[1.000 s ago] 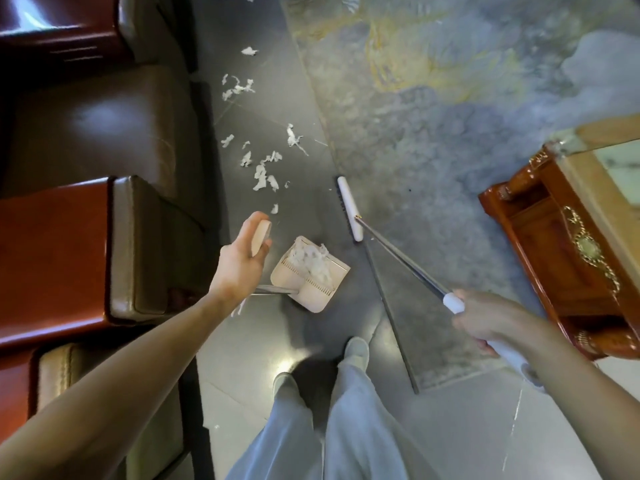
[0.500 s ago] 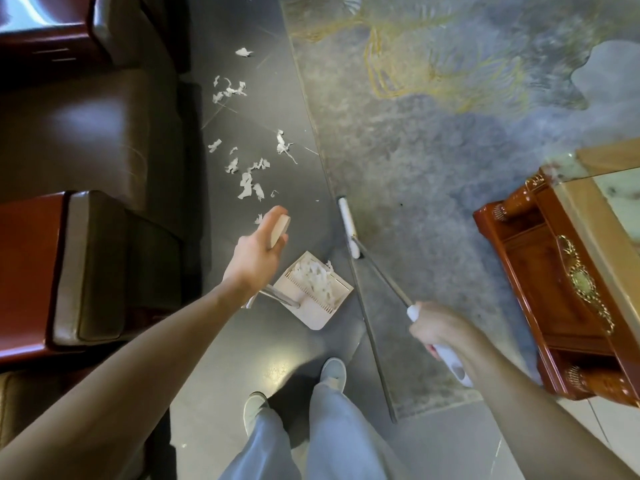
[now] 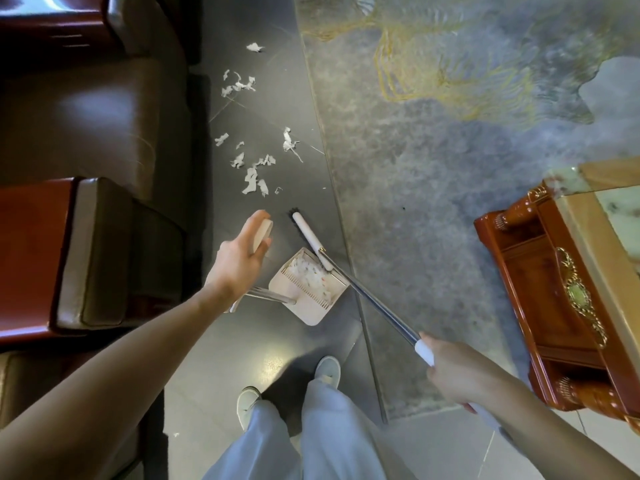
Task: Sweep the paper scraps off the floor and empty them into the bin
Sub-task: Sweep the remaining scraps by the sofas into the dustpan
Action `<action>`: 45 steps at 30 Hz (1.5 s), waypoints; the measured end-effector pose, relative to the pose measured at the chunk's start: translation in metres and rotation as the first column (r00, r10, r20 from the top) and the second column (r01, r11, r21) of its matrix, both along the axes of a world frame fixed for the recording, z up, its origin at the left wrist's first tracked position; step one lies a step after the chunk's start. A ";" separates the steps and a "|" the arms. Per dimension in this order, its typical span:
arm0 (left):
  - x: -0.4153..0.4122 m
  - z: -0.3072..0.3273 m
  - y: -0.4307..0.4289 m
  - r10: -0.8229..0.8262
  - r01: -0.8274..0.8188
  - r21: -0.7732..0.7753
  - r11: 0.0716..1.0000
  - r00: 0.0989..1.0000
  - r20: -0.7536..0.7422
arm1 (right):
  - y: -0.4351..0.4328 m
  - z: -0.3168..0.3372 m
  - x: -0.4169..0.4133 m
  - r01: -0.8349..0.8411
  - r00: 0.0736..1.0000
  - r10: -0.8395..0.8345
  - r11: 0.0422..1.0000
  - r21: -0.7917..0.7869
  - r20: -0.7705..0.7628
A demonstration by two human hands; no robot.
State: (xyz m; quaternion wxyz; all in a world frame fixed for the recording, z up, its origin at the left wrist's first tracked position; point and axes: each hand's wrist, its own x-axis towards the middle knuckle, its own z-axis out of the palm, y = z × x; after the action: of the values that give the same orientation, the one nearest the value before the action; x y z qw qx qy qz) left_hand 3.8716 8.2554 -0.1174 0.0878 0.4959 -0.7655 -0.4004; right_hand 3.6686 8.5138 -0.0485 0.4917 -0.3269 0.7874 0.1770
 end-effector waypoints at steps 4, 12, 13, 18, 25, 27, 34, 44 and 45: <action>0.046 0.009 0.007 0.065 -0.065 0.003 0.998 0.997 -0.050 | -0.022 0.008 0.022 -0.058 0.998 0.059 0.998 0.028 -0.033; 0.154 0.025 0.020 0.194 -0.190 0.058 0.980 0.979 -0.066 | -0.052 0.013 0.075 -0.127 0.992 0.126 0.992 -0.022 -0.027; 0.167 0.025 0.021 0.202 -0.198 0.055 0.979 0.977 -0.065 | -0.056 0.015 0.082 -0.104 0.995 0.104 0.994 -0.026 -0.007; 0.226 0.023 0.025 0.264 -0.259 0.057 0.964 0.960 -0.095 | -0.081 0.024 0.120 -0.084 0.995 0.086 0.996 -0.045 0.057; 0.287 0.018 0.026 0.328 -0.327 0.037 0.944 0.944 -0.043 | -0.142 -0.002 0.173 -0.264 0.963 0.261 0.964 -0.036 -0.064; 0.295 0.016 0.027 0.348 -0.347 0.033 0.937 0.936 -0.043 | -0.158 -0.012 0.192 -0.352 0.931 0.349 0.936 -0.002 -0.109; 0.305 0.006 0.012 0.423 -0.420 0.057 0.906 0.905 -0.039 | -0.180 -0.050 0.239 -0.357 0.933 0.355 0.933 0.039 0.048; 0.299 0.009 -0.022 0.388 -0.382 0.078 0.921 0.918 -0.083 | -0.160 -0.009 0.207 -0.248 0.951 0.234 0.968 0.046 0.201; 0.296 0.010 -0.024 0.374 -0.368 0.073 0.927 0.923 -0.088 | -0.158 -0.005 0.200 -0.249 0.953 0.238 0.968 0.038 0.189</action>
State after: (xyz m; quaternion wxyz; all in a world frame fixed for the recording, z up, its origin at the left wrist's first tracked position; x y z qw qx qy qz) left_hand 4.1679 8.2319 -0.1071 0.1866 0.6133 -0.6412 -0.4219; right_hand 3.8687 8.3557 -0.0537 0.5460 -0.4212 0.6869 0.2295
